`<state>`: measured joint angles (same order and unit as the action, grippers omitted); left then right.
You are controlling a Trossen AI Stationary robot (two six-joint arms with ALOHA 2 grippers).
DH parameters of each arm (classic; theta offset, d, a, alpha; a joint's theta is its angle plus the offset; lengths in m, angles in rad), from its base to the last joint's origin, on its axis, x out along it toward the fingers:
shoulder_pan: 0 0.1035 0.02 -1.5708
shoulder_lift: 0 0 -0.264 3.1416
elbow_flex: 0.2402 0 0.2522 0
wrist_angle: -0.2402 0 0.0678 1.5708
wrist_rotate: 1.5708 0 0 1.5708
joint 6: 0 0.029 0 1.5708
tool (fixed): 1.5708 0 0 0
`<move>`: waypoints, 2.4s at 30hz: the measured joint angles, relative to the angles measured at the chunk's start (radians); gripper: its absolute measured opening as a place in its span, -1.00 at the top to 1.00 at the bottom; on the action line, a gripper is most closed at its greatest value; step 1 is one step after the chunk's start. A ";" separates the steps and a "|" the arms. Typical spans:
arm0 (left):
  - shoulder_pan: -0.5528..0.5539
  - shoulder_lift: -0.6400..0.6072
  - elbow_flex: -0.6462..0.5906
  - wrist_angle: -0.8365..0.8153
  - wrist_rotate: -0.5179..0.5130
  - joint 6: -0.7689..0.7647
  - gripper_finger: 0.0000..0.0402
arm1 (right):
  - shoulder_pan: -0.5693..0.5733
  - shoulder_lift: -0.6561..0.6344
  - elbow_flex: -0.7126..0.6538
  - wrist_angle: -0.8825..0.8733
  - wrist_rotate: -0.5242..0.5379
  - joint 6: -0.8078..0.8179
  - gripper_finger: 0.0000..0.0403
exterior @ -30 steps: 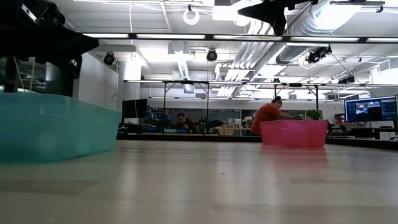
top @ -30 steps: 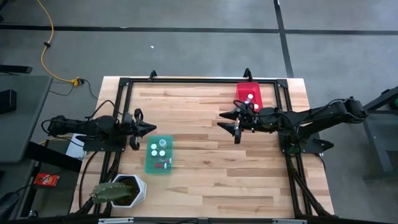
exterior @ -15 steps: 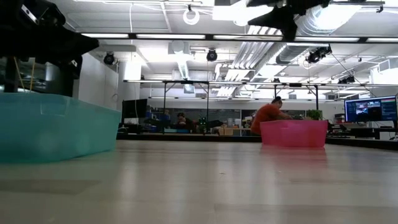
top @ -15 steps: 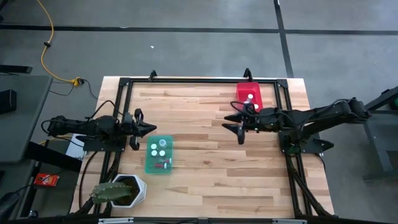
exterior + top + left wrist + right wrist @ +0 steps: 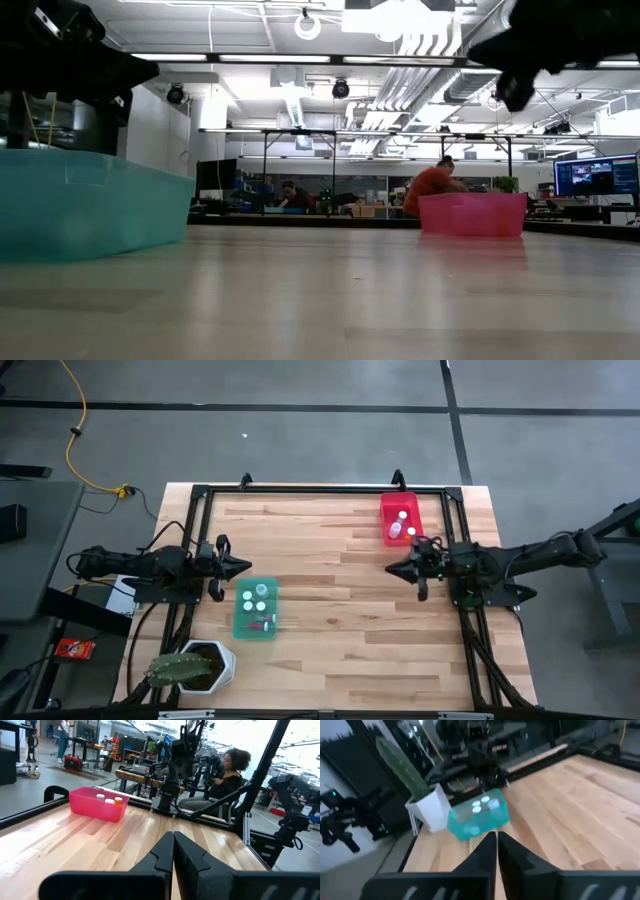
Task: Pick and place medicine bottles into bin by pill shape (circle, oval)
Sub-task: Return to Home Position
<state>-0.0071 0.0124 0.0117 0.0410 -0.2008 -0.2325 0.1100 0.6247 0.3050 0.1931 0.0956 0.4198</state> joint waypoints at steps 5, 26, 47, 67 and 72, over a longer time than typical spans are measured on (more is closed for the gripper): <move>0.000 0.000 0.000 0.000 0.000 0.000 1.00 | -0.047 -0.198 -0.154 0.062 -0.024 0.003 0.98; 0.000 0.004 0.001 0.002 0.000 0.000 1.00 | -0.057 -0.622 -0.238 -0.182 -0.100 -0.147 1.00; 0.000 0.005 0.001 0.001 0.000 0.000 1.00 | -0.057 -0.612 -0.294 -0.183 -0.103 -0.289 1.00; 0.000 0.005 0.001 0.000 0.000 0.000 1.00 | -0.057 -0.612 -0.293 -0.186 -0.103 -0.290 1.00; 0.000 0.005 0.001 0.000 0.000 0.000 1.00 | -0.057 -0.612 -0.293 -0.186 -0.103 -0.290 1.00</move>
<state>-0.0074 0.0170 0.0124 0.0414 -0.2010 -0.2325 0.0528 0.0128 0.0116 0.0067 -0.0071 0.1303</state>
